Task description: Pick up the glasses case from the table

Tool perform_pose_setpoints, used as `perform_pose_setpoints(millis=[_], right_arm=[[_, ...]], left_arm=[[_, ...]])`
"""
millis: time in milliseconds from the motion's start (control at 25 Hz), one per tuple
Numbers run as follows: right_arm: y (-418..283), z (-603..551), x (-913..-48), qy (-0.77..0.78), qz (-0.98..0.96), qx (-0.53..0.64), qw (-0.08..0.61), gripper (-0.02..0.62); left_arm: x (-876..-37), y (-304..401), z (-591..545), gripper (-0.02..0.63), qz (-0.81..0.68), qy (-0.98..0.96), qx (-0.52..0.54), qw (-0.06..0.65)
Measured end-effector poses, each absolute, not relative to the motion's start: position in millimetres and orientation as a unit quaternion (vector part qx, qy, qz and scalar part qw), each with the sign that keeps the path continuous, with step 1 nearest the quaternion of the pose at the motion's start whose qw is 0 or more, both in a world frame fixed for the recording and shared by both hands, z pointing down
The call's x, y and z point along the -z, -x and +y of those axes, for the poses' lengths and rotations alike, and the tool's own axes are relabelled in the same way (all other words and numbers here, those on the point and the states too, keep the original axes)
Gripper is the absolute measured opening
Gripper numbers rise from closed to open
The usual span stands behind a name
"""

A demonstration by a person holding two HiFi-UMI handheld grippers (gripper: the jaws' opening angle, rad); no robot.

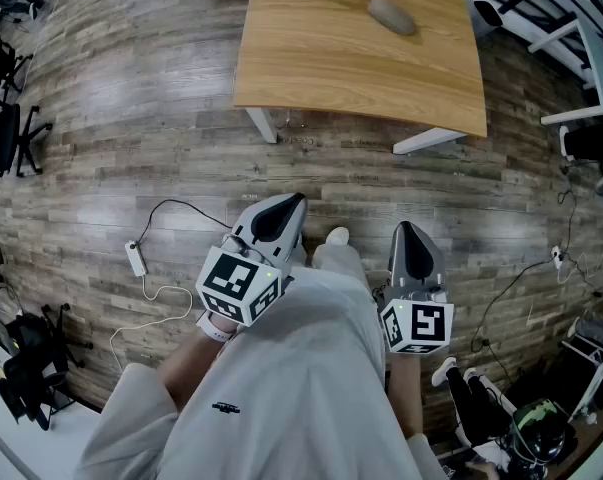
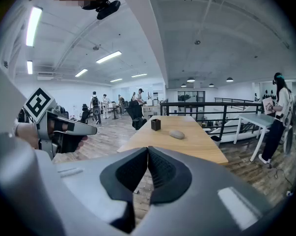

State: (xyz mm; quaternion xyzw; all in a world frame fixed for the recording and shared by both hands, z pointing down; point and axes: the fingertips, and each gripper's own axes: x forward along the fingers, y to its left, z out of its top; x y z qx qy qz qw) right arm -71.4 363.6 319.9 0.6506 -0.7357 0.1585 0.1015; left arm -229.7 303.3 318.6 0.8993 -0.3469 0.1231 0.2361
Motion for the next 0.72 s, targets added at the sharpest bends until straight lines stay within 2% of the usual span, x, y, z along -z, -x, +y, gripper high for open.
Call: perform_pose_setpoints(millis=[280, 520, 720], right_arm=[[61, 398, -310, -0.648, -0.738, -0.167, 0.089, 0.012], [28, 405, -293, -0.657, -0.735, -0.168, 0.01, 0.012], [13, 415, -298, -0.653, -0.739, -0.165, 0.015, 0.012]], left_arm=[[-300, 208, 342, 0.006, -0.343, -0.9, -0.118, 0.243], [-291, 182, 359, 0.006, -0.34, -0.904, -0.127, 0.224], [-299, 158, 372, 0.006, -0.331, -0.902, -0.15, 0.232]])
